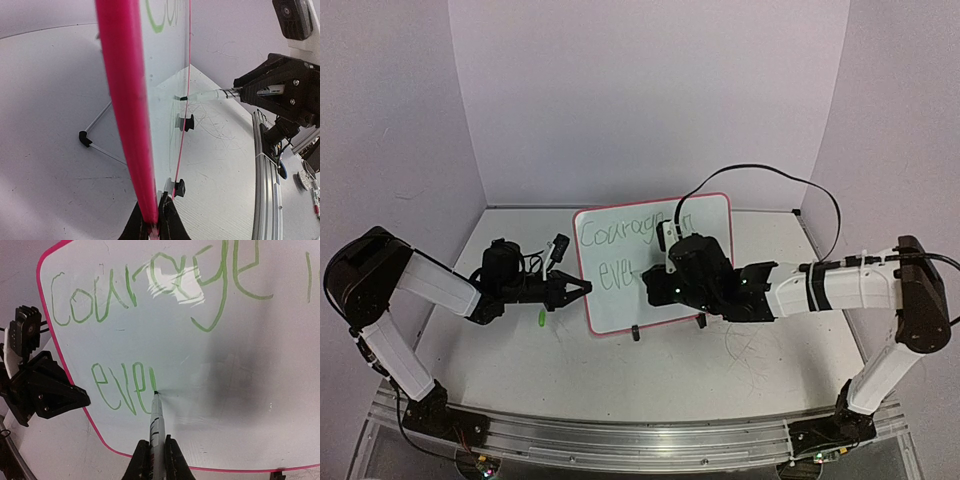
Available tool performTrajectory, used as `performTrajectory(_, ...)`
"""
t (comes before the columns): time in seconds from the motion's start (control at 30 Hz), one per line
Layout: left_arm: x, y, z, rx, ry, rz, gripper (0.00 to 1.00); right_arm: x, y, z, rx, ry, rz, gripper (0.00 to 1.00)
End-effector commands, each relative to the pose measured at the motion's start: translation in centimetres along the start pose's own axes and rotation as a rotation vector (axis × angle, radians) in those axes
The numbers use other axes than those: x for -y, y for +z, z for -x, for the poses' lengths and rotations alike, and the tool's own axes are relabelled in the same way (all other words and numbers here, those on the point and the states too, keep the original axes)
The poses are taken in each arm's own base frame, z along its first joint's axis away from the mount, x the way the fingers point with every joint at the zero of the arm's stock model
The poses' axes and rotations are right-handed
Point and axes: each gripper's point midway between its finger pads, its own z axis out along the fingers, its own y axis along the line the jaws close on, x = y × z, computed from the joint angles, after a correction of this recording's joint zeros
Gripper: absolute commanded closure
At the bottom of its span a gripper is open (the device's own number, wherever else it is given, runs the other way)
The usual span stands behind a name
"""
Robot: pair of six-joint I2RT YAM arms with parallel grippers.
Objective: Write a sentence on the whiteboard
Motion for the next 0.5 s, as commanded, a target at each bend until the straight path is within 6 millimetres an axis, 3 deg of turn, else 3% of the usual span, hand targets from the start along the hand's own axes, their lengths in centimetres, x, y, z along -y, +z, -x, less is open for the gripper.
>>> performTrajectory(0.0,-1.09,-0.25,2.81,0.065,0.106,0.087,1.0,0.79,-0.26,-0.9,-0.019,0.02,-0.023,1.0)
performTrajectory(0.47,-1.1,-0.26,2.8,0.064,0.105,0.087,1.0,0.71,-0.11,-1.11,-0.02,0.019,-0.029,1.0)
